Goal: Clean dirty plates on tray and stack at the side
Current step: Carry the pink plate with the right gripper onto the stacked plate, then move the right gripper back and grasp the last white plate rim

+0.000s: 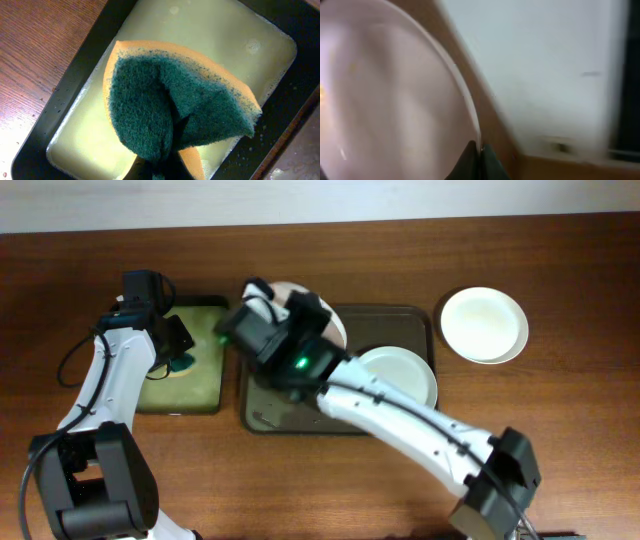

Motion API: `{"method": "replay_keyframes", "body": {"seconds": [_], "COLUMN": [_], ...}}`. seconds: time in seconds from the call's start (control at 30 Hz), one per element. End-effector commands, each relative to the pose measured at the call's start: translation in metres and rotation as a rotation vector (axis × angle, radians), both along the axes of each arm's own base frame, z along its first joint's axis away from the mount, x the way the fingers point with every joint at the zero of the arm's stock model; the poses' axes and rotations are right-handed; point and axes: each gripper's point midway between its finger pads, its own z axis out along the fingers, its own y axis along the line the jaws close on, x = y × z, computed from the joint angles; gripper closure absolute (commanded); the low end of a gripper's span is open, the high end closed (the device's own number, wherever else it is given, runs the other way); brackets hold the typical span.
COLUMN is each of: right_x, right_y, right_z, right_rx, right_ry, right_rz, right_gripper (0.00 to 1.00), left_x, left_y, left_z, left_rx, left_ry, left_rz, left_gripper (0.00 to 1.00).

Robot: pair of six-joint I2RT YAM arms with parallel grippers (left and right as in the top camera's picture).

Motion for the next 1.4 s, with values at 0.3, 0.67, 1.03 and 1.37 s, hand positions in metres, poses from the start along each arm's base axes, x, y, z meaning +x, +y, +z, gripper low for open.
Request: {"method": "replay_keyframes", "body": {"seconds": [0.3, 0.67, 1.03, 1.37], "right_x": [0.078, 0.046, 0.033, 0.024], "right_y": [-0.275, -0.437, -0.335, -0.226], "right_z": [-0.076, -0.186, -0.155, -0.204], "right_rx": [1.201, 1.29, 1.556, 0.754], "right_ry": [0.509, 0.49, 0.813, 0.895], "right_rz": [-0.559, -0.984, -0.628, -0.514], "right_gripper": [0.96, 0.96, 0.37, 0.43], "left_x": [-0.002, 0.0, 0.001, 0.001], "left_y": [0.0, 0.0, 0.001, 0.001], "left_z": [-0.003, -0.003, -0.002, -0.002], "left_rx": [-0.005, -0.004, -0.004, -0.003], "left_ry": [0.01, 0.002, -0.002, -0.005], "left_rz": [-0.004, -0.004, -0.004, -0.004], "left_gripper": [1.0, 1.0, 1.0, 1.0]}}
